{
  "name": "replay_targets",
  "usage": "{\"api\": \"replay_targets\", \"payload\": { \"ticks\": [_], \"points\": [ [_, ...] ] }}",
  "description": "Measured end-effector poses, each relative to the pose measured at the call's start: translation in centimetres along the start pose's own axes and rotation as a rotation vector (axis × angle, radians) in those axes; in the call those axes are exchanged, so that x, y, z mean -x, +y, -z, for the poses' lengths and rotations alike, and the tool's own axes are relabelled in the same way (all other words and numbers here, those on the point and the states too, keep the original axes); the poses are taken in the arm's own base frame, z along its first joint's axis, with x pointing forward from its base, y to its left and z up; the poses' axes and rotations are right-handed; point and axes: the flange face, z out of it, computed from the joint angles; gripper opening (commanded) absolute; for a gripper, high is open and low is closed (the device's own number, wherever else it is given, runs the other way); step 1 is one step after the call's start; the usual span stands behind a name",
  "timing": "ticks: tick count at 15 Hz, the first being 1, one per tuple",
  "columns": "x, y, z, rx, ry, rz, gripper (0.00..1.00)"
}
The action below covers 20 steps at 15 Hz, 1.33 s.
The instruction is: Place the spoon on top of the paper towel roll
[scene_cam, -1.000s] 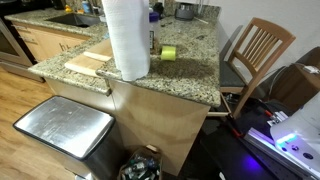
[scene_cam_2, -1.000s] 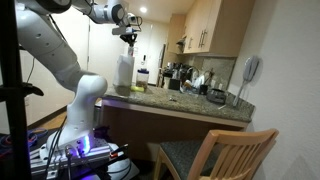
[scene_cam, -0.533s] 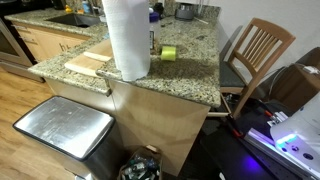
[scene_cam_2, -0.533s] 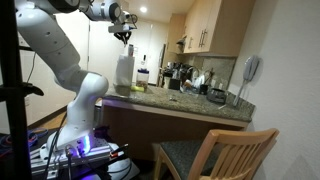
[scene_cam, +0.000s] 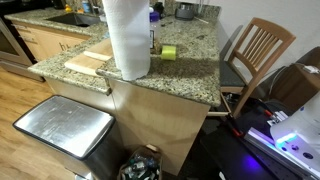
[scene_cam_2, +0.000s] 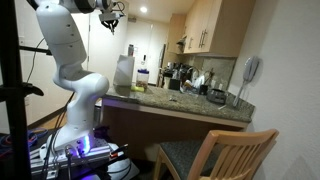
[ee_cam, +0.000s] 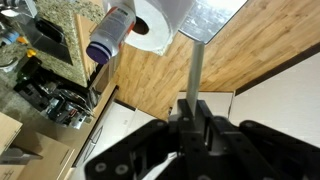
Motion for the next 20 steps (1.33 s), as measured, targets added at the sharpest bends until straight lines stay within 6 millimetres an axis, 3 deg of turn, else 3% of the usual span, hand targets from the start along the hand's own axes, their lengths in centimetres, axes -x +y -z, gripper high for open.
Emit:
{"api": "replay_targets", "payload": {
  "ticks": [4,12,16,20],
  "points": [
    [0.7,0.1,-1.9,-0.022,-0.045,-0.009,0.01],
    [-0.2,1.9,-11.2,0.032,-0.165,-0.053,0.02],
    [-0.2,2.2,-11.9,0.028,-0.181,-0.062,0.01],
    [1.3,2.6,-14.9,0.021,-0.235,-0.086,0.01]
  ]
}}
